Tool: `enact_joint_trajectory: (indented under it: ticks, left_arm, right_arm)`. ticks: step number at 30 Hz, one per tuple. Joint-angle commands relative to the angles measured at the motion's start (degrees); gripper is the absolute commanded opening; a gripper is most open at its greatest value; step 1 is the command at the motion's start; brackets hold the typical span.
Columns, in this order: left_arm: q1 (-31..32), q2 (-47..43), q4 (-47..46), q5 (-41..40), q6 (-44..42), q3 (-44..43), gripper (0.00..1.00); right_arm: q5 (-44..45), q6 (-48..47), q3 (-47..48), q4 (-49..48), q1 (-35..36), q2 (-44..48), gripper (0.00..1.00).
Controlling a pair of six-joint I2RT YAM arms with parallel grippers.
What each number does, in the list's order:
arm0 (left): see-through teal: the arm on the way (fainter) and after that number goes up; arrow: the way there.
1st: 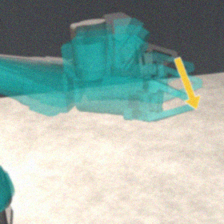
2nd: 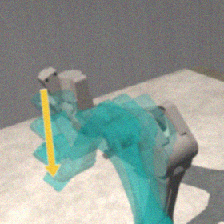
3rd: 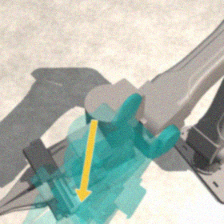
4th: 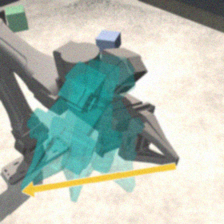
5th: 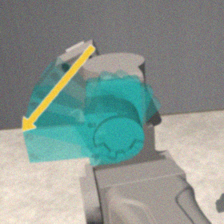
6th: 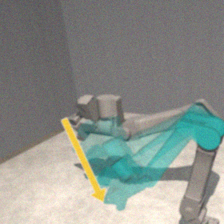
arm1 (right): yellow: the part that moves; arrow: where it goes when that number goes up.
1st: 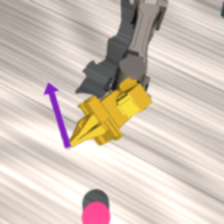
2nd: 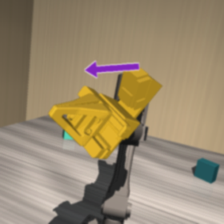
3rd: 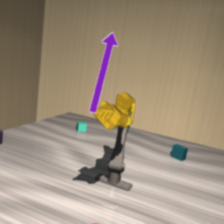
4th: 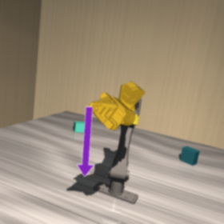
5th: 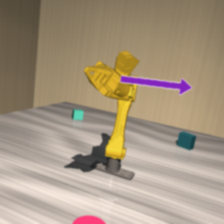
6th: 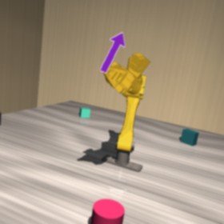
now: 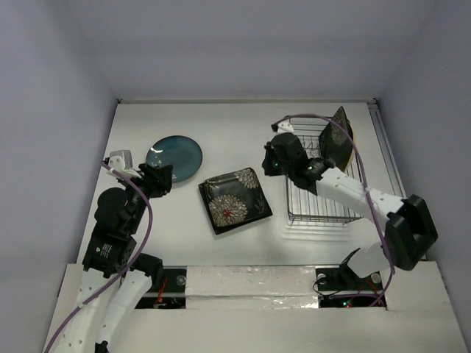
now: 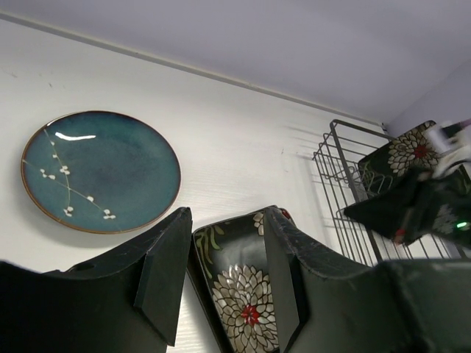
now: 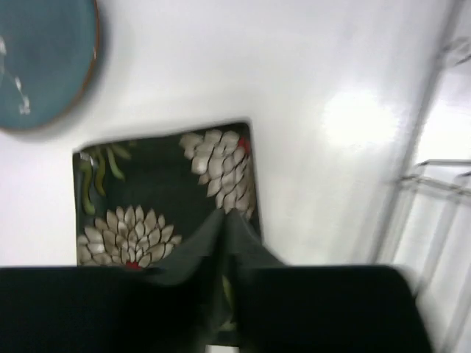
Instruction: Unload the plates from the dish rack
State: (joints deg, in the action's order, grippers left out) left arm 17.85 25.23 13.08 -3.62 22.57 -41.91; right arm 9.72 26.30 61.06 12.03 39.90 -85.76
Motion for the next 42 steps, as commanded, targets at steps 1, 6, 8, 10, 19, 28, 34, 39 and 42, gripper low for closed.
enact_joint_trajectory:
  ticks: [1,6,8,10,19,28,34,39,42]
  left_arm:
    - [-0.4,-0.9,-2.6,0.7,-0.5,0.5,0.41]
    - [-0.4,-1.7,-2.5,0.8,-0.4,0.4,0.41]
    - [-0.4,-2.0,-2.4,0.8,-0.2,0.5,0.41]
    - [-0.4,-2.0,-2.3,0.7,-0.3,0.5,0.41]
    - [-0.4,-1.5,-2.3,0.9,-0.3,0.5,0.41]
    - [-0.4,-0.4,-2.6,1.1,-0.3,0.4,0.41]
    - [-0.4,-0.7,-2.4,0.9,-0.2,0.4,0.41]
    - [-0.4,-0.6,-2.6,1.2,-0.2,0.5,0.41]
    - [-0.4,-0.6,-2.5,1.1,-0.2,0.5,0.41]
  right_arm:
    - [16.1,-5.9,7.8,6.0,-0.2,7.0,0.01]
    - [20.9,-10.9,14.8,14.6,-11.4,10.2,0.0]
    - [23.5,-13.0,17.8,16.3,-16.8,10.3,0.09]
    - [23.9,-15.0,20.0,18.1,-20.1,9.5,0.22]
    - [16.1,-20.7,36.1,25.7,-31.9,-5.2,0.43]
    - [10.9,-21.5,36.7,25.8,-35.4,-10.0,0.41]
    - [8.6,-20.0,34.4,24.8,-35.4,-11.2,0.32]
    - [9.1,-19.6,33.4,25.3,-35.4,-11.0,0.29]
    - [9.4,-18.8,32.2,25.0,-35.4,-10.9,0.34]
